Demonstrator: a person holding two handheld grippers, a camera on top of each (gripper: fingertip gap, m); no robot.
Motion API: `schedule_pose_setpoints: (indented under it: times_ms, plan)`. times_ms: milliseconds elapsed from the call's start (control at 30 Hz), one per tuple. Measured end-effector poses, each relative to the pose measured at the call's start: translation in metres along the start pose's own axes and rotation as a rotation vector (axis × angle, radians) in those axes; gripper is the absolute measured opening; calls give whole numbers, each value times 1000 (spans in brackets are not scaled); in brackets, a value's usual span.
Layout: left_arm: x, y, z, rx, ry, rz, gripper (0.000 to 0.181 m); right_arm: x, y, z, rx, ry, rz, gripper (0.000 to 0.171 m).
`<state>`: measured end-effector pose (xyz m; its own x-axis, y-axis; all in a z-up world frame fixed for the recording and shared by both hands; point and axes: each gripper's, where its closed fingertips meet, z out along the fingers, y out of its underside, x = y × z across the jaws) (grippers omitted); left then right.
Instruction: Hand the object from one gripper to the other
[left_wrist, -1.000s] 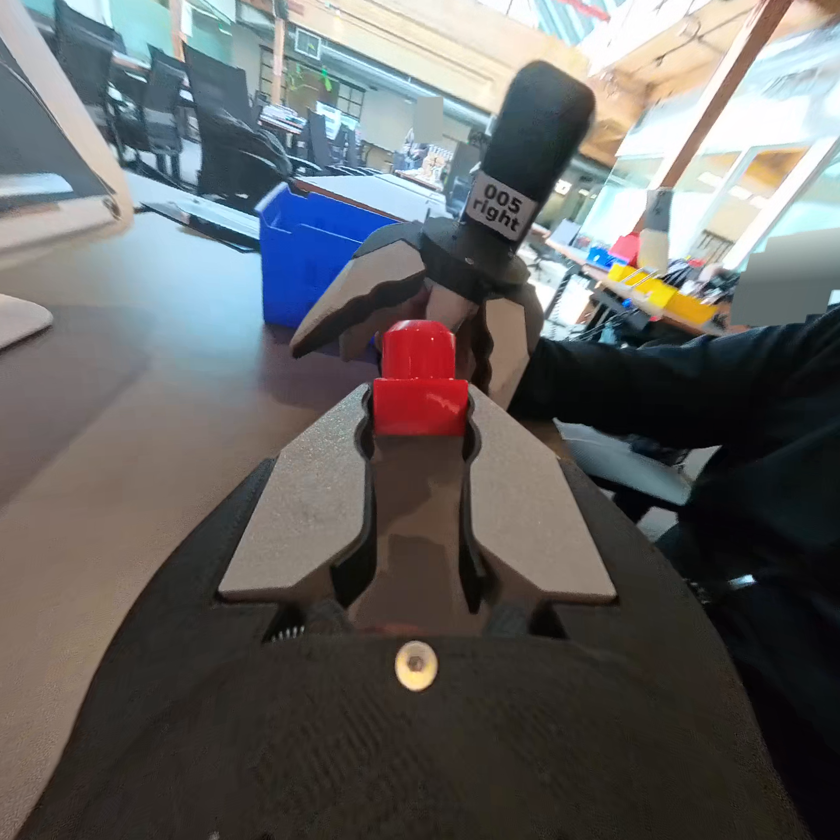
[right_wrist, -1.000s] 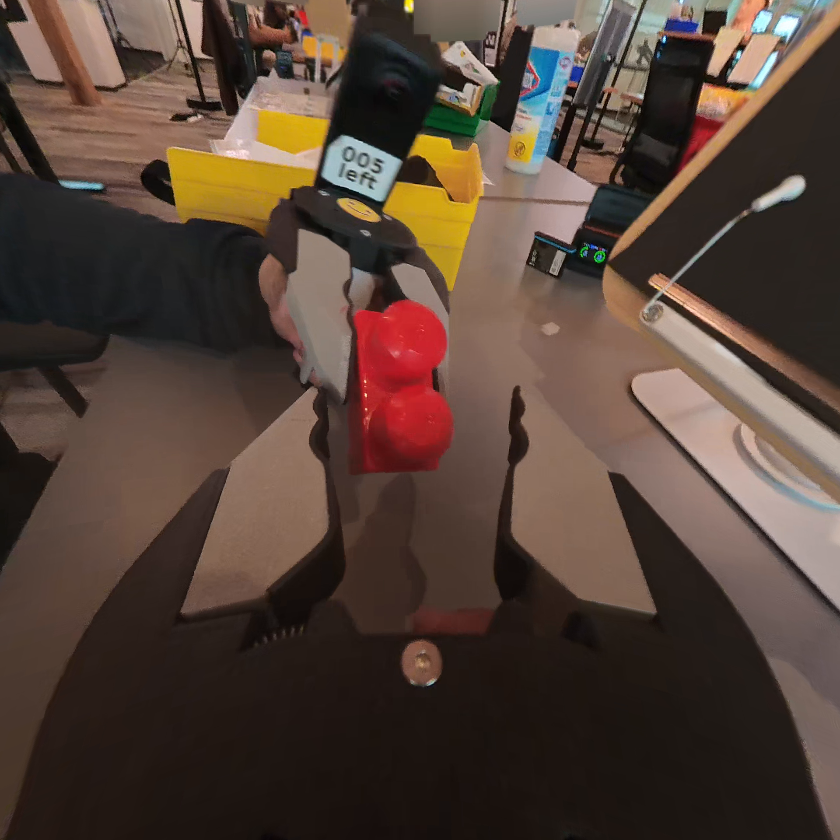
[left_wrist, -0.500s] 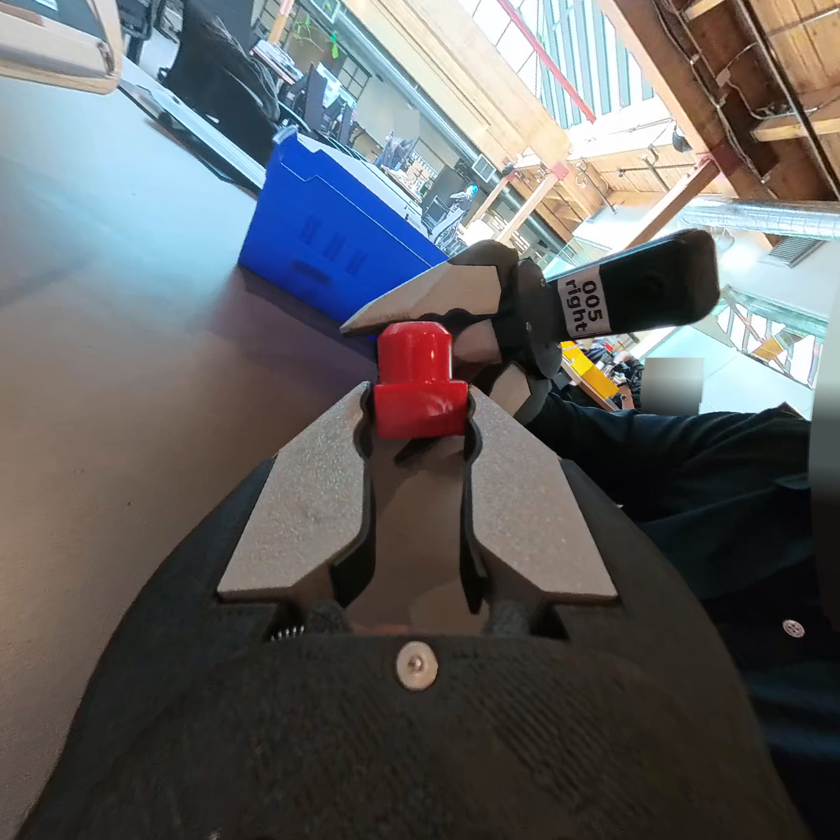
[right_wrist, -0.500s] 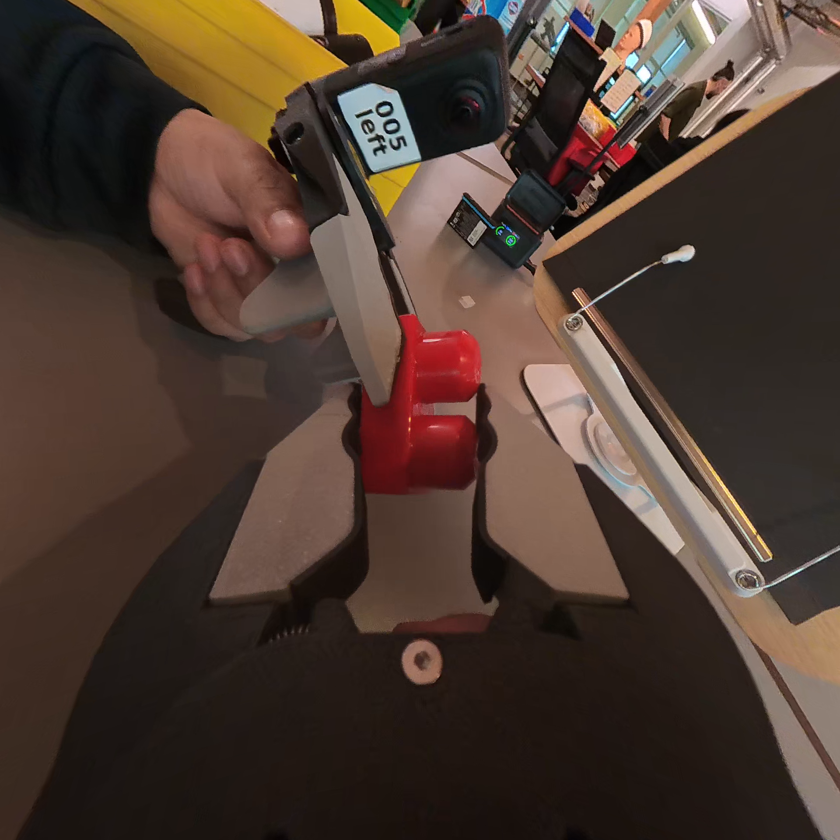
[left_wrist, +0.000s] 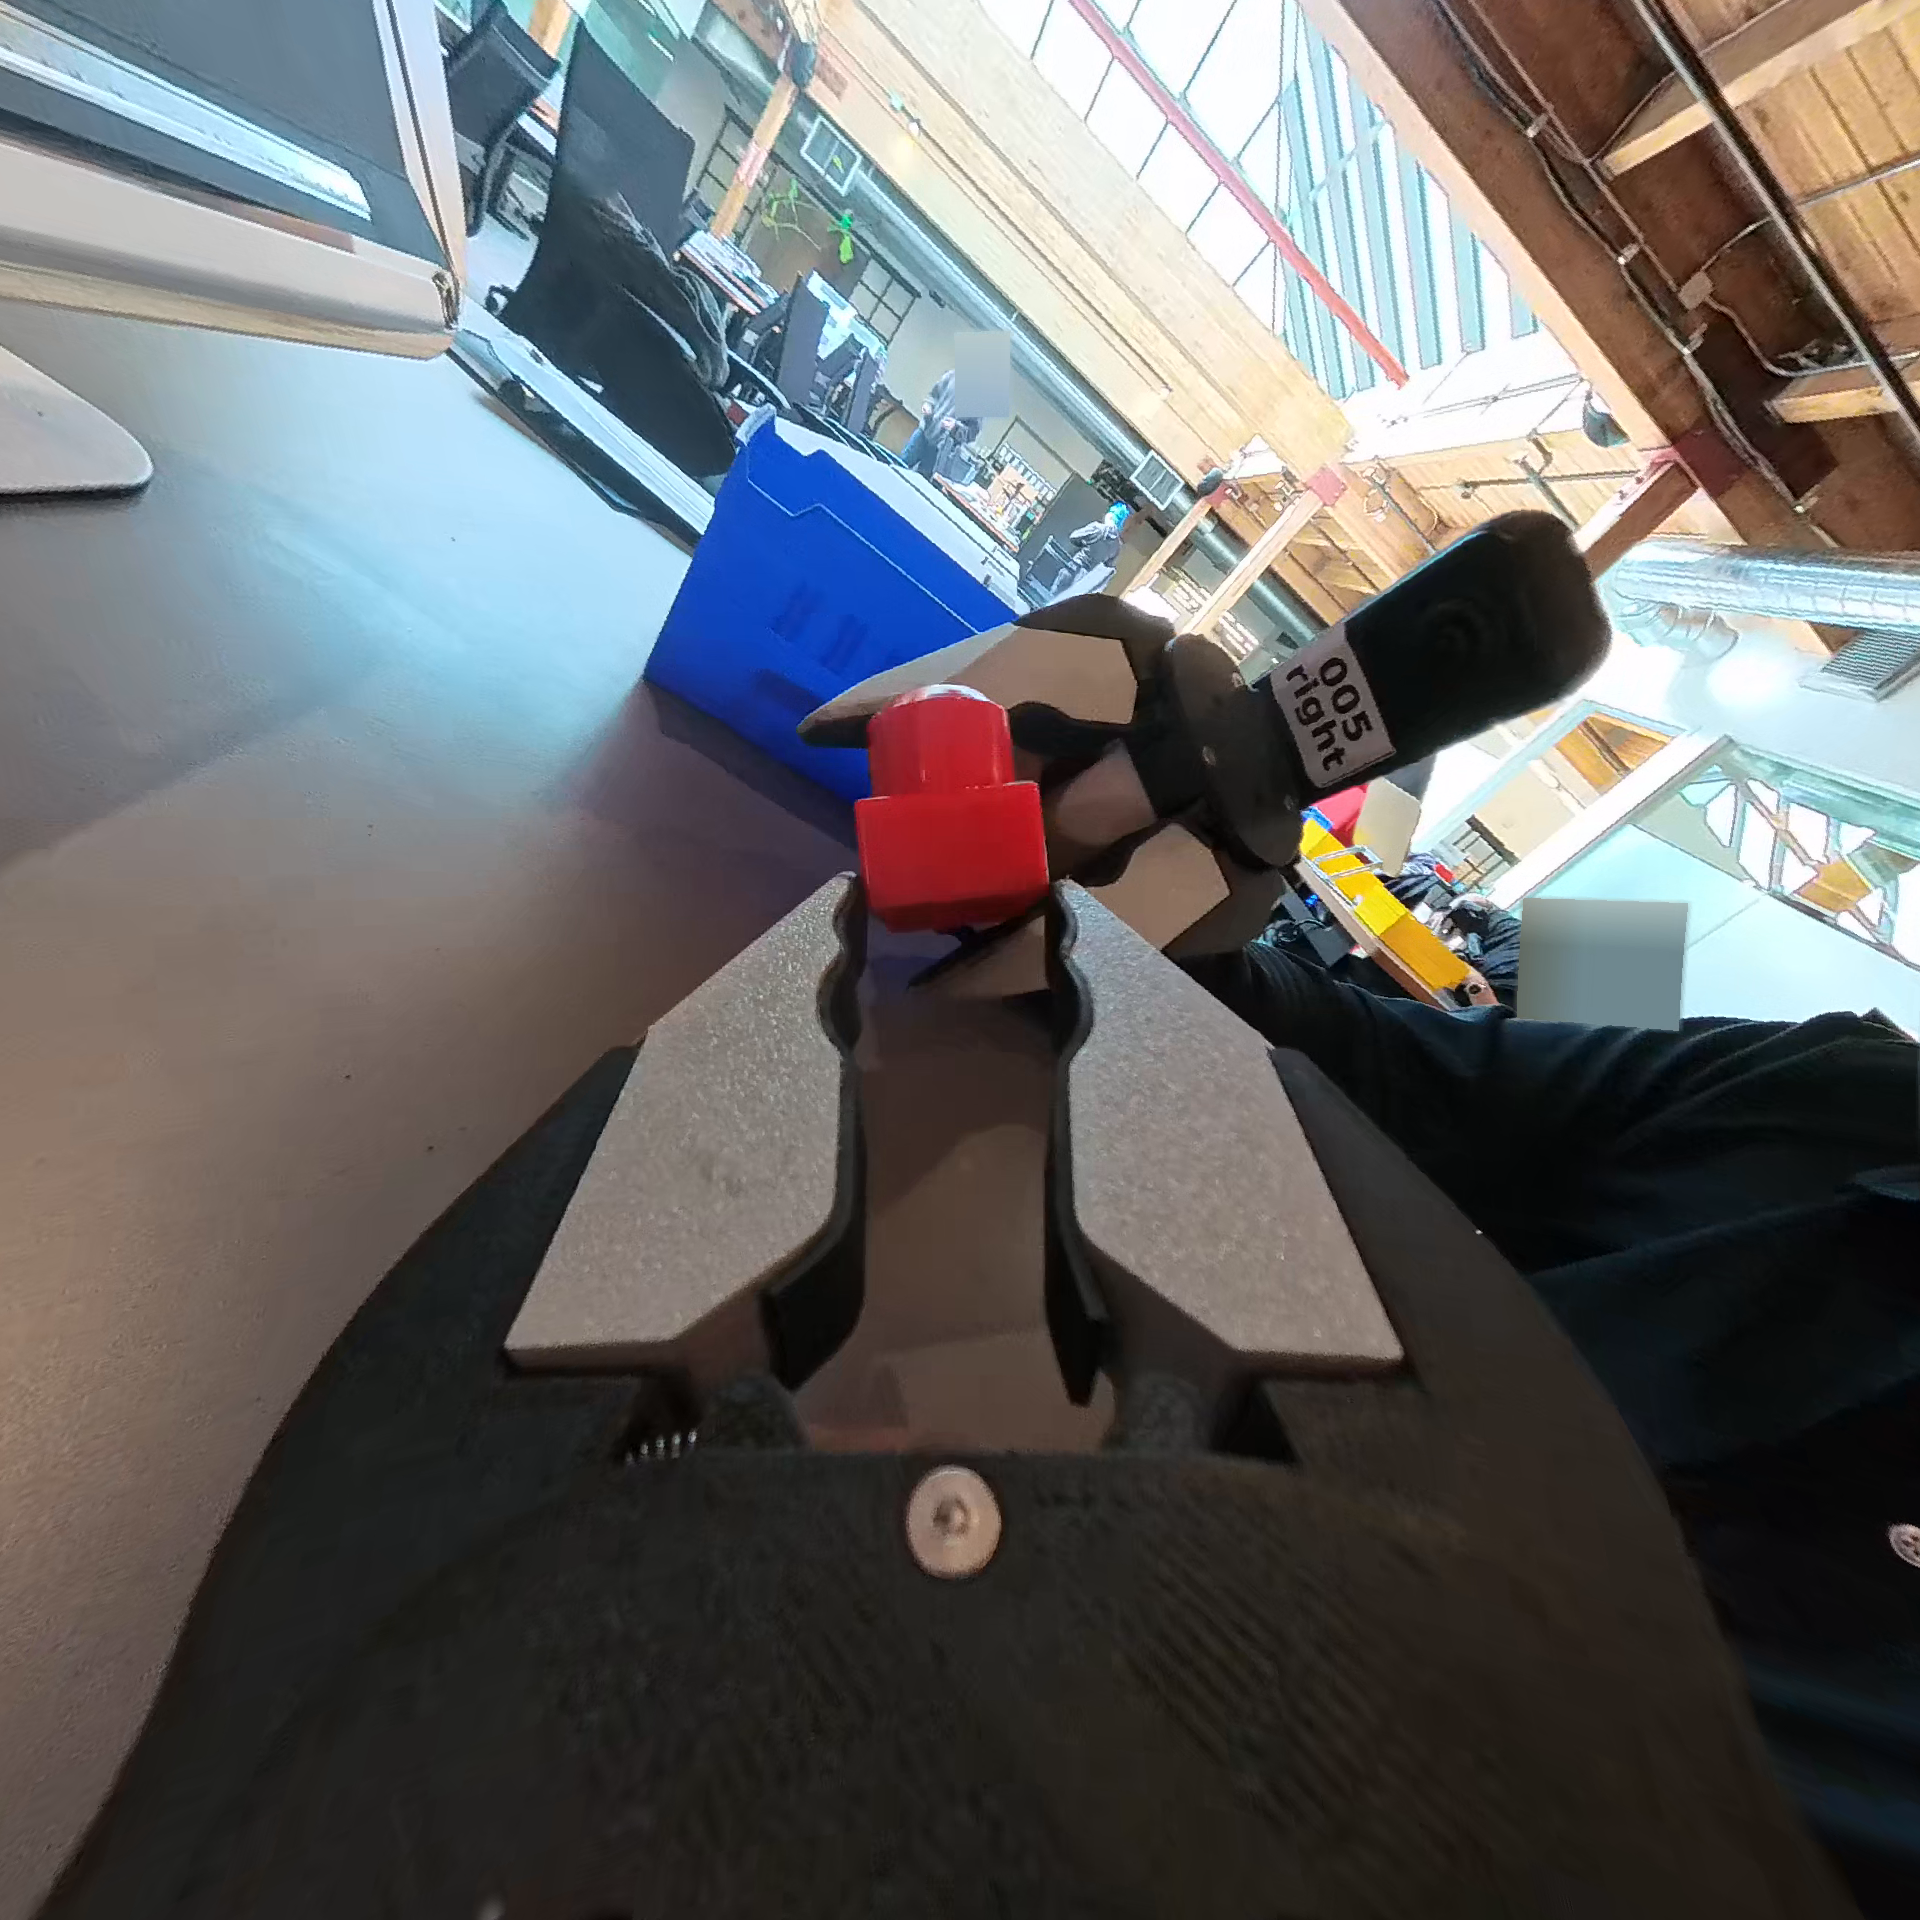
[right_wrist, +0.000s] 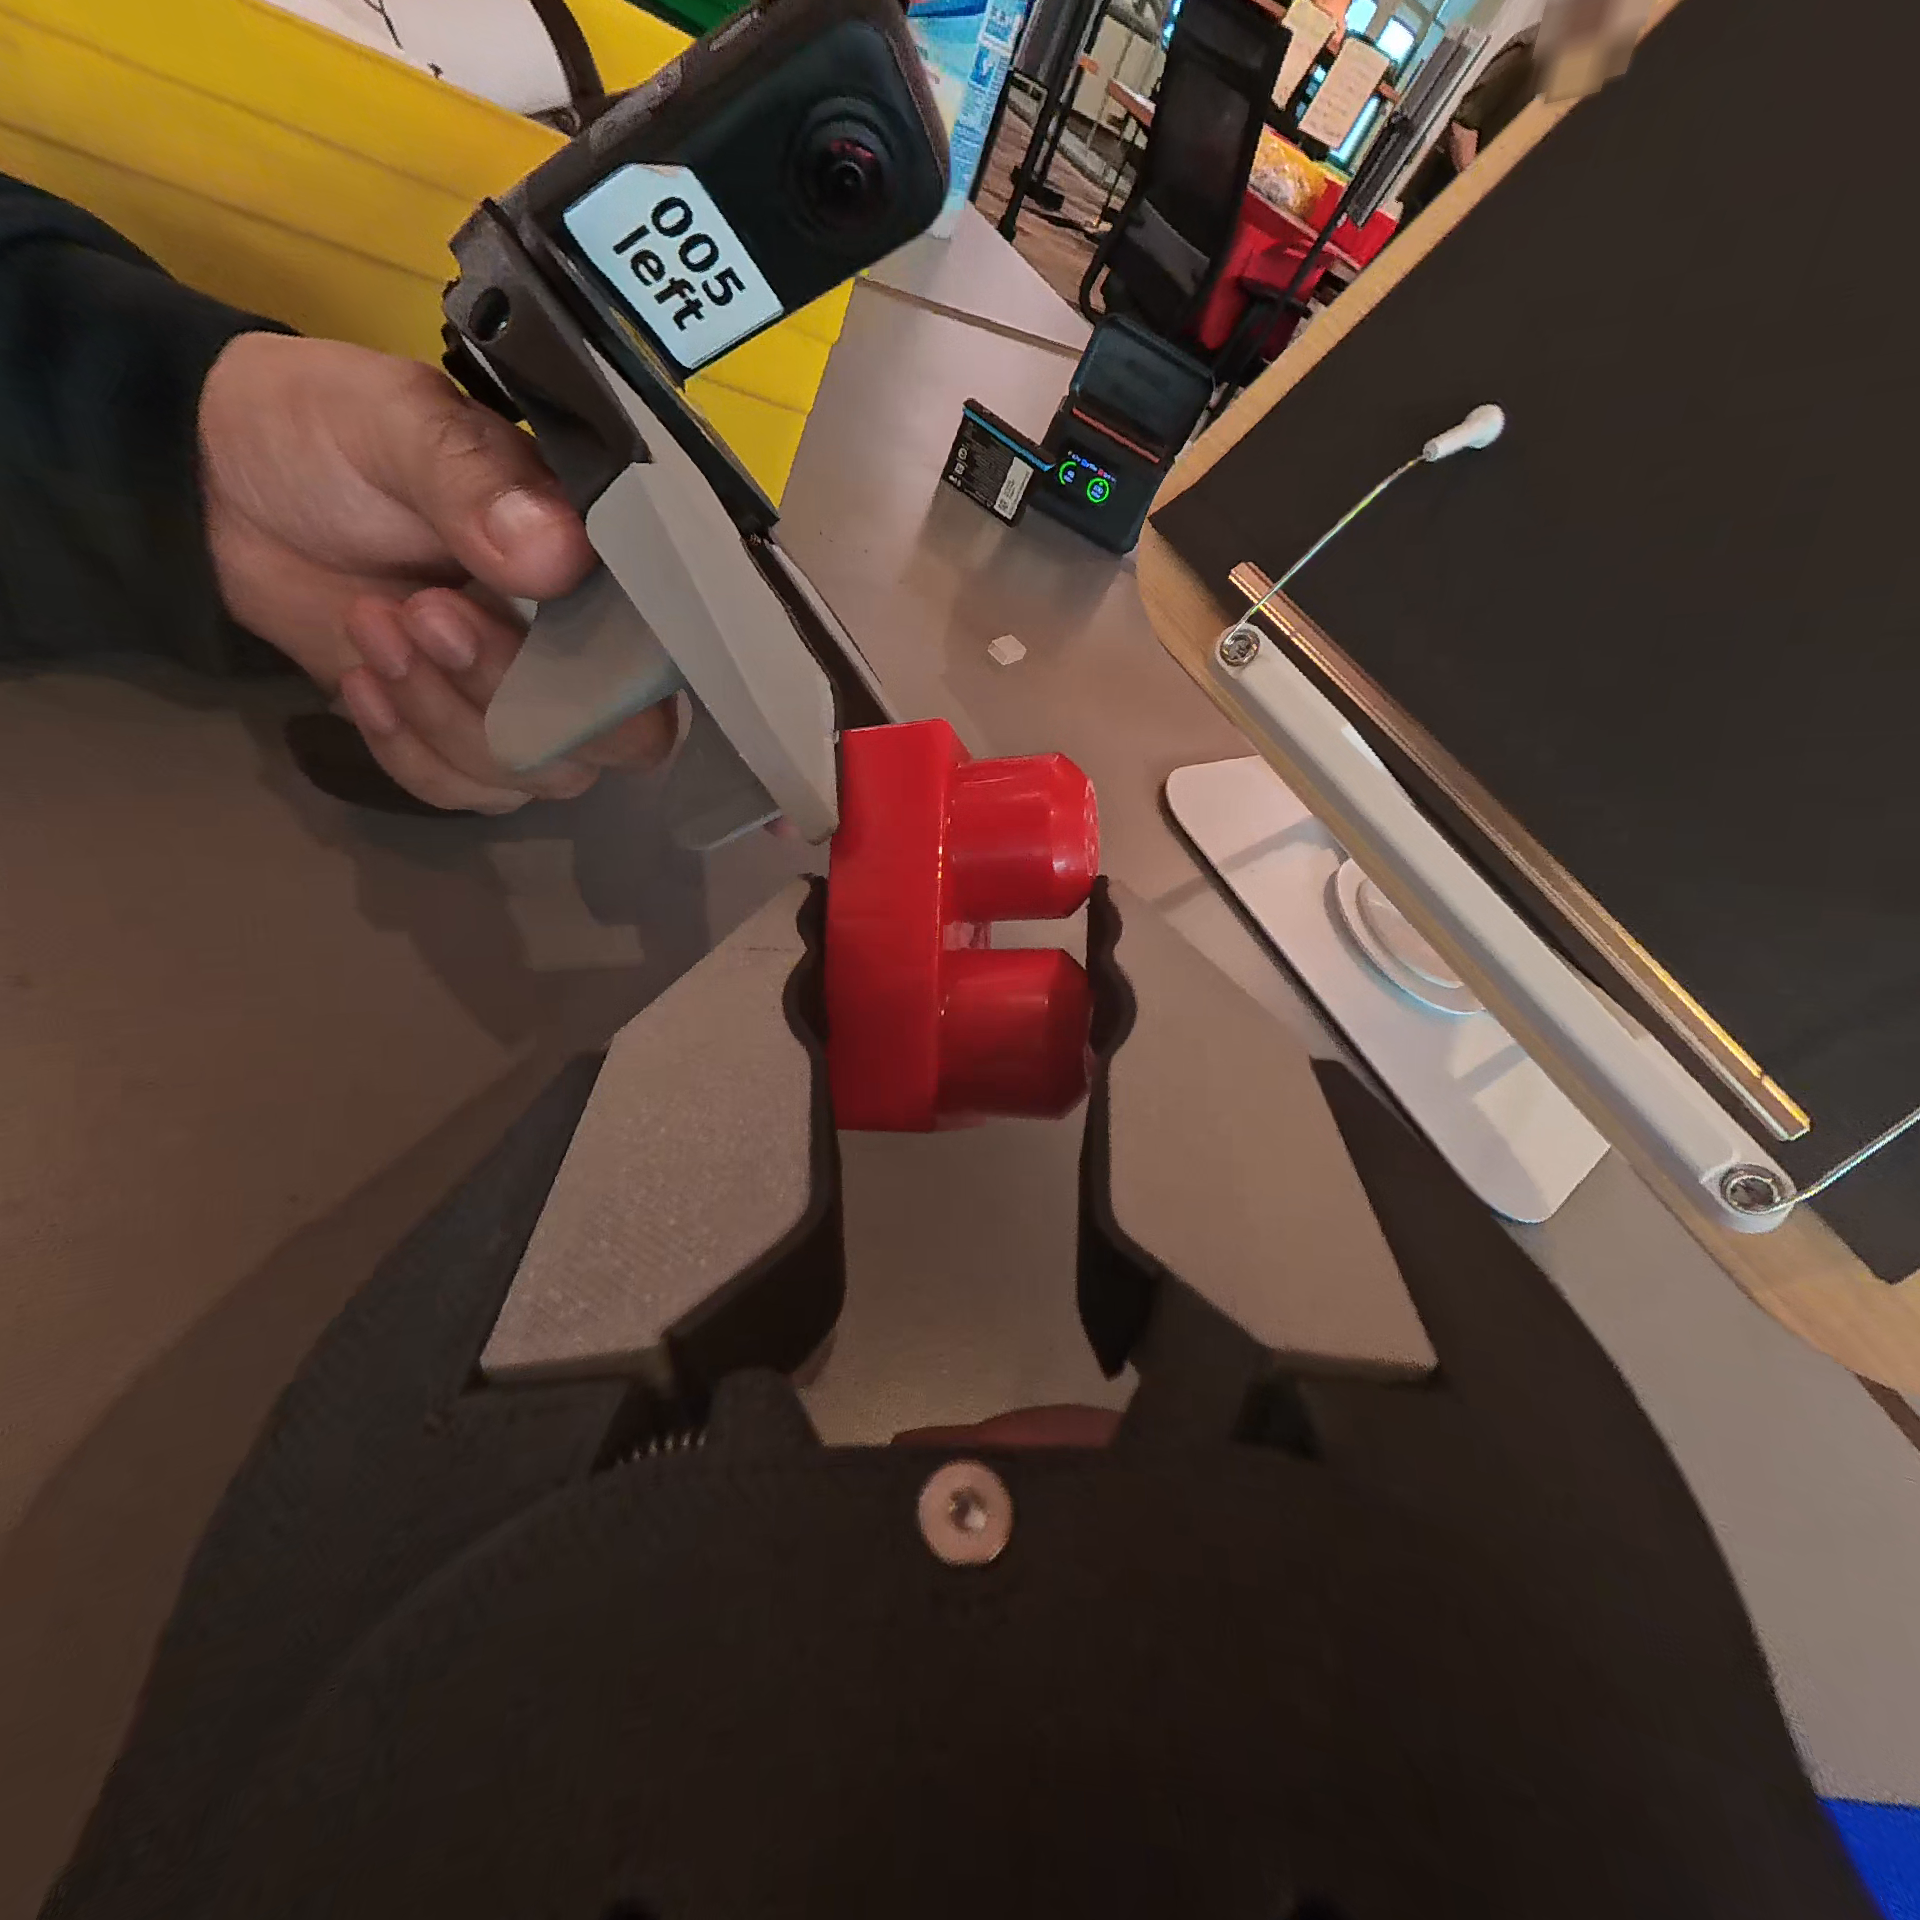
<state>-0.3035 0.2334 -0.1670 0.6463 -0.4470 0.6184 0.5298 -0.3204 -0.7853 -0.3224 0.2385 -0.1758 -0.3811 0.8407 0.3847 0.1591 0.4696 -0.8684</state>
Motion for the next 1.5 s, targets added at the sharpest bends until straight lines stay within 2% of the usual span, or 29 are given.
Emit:
schedule_pose_setpoints:
  times_ms: [200, 333, 533, 700, 867, 933, 1000, 1100, 1200, 1267, 1333, 1500]
  plan:
    - [0, -1, 0, 4, -12, 23, 31, 2, -3, -1, 19, -5, 43, 47]
    - [-4, -3, -1, 4, -52, 70, 37, 11, -6, -5, 55, -19, 153, 47]
    - [-14, -7, -5, -18, -196, 241, 47, 33, 2, -12, 22, 47, 209, 47]
    - [-22, -5, -7, -88, -365, 512, 50, 37, 1, -14, 18, 64, 229, 47]
    - [-40, -9, -16, -160, -609, 838, 52, 37, 0, -15, 28, 36, 281, 47]
    - [-50, -7, -21, -244, -721, 1011, 63, 35, 1, -14, 33, 5, 318, 47]
    - [-53, -4, -20, -300, -780, 1166, 63, 21, -1, -10, 38, -104, 364, 47]
    - [-44, -4, -11, -306, -806, 1352, 63, 5, -4, -6, 47, -202, 424, 47]
    - [-28, -9, -4, -278, -826, 1601, 60, -10, 3, -1, -14, -284, 452, 47]
    - [-20, -6, 1, -273, -822, 1750, 59, -28, 7, -1, -57, -397, 473, 47]
    - [-18, 5, 5, -323, -790, 1878, 47, -37, 7, 0, -65, -447, 493, 47]
    - [-17, 10, 8, -356, -774, 1964, 46, -40, 12, -2, -98, -492, 507, 47]
